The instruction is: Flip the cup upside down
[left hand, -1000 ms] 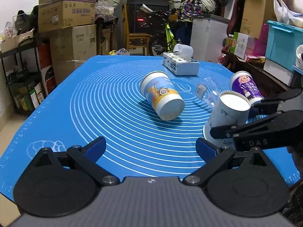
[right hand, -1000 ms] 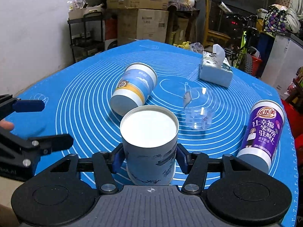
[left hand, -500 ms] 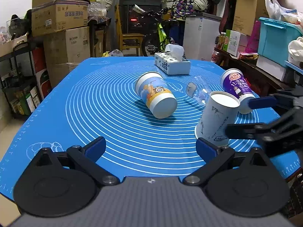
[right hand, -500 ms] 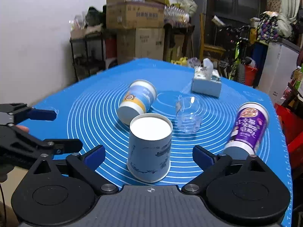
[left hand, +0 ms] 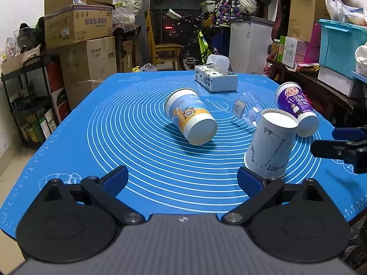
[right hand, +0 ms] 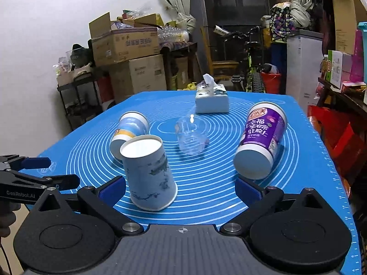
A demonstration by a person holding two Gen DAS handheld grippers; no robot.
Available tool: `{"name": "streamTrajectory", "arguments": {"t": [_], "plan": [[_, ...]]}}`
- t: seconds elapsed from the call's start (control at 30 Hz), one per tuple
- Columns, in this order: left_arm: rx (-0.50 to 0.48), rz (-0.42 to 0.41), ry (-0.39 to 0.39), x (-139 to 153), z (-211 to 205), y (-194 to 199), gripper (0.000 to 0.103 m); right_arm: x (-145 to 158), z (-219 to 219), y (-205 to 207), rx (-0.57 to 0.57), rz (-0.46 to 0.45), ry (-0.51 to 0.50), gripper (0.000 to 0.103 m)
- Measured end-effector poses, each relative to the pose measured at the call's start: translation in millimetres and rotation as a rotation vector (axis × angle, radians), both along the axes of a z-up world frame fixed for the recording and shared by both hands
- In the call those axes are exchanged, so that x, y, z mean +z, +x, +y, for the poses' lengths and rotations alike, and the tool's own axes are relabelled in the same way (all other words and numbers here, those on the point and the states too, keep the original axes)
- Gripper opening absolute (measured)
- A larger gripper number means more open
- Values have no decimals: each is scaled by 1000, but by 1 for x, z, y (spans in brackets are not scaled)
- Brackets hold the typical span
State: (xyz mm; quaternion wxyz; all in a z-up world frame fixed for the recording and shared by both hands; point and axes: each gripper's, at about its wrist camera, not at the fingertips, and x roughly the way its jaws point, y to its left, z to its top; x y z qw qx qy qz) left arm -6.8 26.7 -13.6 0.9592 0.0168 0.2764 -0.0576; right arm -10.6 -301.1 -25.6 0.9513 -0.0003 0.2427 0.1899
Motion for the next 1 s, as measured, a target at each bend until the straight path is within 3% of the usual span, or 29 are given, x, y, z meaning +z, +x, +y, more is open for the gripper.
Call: {"name": "streamTrajectory", "arguments": {"t": [0.4,1.0], "plan": [[-42,16,21,-3,-10,-6,100,0,6,-22,63,-21,-67,101],[-73,39,10,-3,-20,-12,100,6,0,-33,64,-20,-58,101]]}}
